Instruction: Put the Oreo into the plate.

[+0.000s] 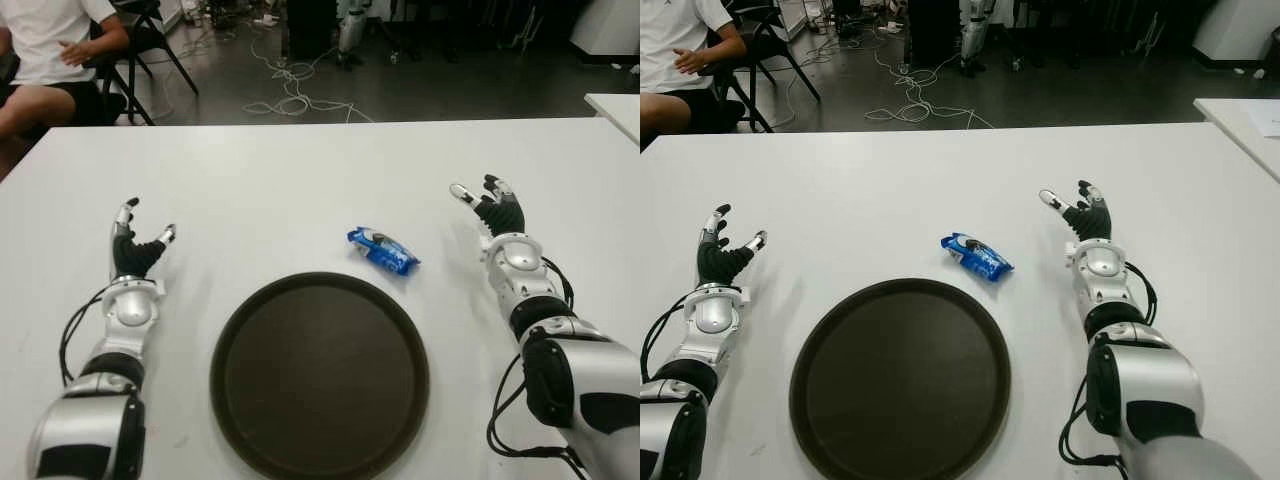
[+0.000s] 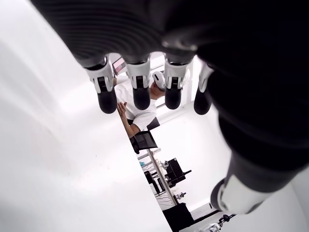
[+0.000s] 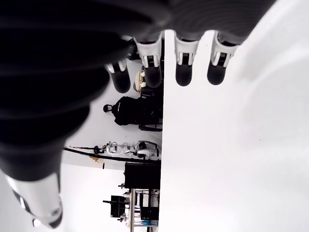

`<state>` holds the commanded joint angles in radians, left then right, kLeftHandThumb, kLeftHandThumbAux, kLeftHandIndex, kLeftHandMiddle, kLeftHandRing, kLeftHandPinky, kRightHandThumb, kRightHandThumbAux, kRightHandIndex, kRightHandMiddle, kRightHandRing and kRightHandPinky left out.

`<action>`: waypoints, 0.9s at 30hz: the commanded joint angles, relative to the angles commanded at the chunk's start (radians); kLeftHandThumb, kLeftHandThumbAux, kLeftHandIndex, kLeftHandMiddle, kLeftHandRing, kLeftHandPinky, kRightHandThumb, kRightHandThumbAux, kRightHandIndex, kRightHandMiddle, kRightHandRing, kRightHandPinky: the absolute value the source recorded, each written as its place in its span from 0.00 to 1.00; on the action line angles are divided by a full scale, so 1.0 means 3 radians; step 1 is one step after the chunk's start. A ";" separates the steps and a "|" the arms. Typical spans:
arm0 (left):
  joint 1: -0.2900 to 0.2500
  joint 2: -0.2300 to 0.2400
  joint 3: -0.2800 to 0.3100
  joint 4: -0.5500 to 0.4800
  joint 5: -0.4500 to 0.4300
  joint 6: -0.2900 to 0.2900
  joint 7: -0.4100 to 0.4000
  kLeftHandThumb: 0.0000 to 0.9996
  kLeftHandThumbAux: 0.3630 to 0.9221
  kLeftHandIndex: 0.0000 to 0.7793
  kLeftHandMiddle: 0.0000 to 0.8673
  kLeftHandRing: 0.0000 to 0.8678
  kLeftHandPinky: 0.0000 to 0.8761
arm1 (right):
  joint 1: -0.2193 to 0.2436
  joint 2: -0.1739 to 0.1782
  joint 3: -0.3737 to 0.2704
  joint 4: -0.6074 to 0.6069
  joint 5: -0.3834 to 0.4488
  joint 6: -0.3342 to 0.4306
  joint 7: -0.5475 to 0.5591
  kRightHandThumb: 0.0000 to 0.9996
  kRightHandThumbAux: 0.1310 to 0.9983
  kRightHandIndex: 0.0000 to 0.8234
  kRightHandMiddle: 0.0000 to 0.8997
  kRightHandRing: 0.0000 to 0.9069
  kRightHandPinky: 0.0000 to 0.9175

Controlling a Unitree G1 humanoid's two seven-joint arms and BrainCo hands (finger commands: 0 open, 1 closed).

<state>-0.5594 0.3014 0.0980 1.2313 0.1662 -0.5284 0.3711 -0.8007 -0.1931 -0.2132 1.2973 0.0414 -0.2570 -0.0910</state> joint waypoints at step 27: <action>-0.0012 -0.0007 0.0011 0.0012 -0.0018 0.0003 -0.0029 0.00 0.66 0.06 0.07 0.04 0.02 | 0.0000 -0.0011 0.0082 0.0003 -0.0128 0.0015 -0.0078 0.00 0.65 0.13 0.09 0.04 0.00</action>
<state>-0.5630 0.2993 0.1011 1.2347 0.1607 -0.5276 0.3624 -0.8006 -0.1964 -0.1886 1.2983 0.0031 -0.2524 -0.1146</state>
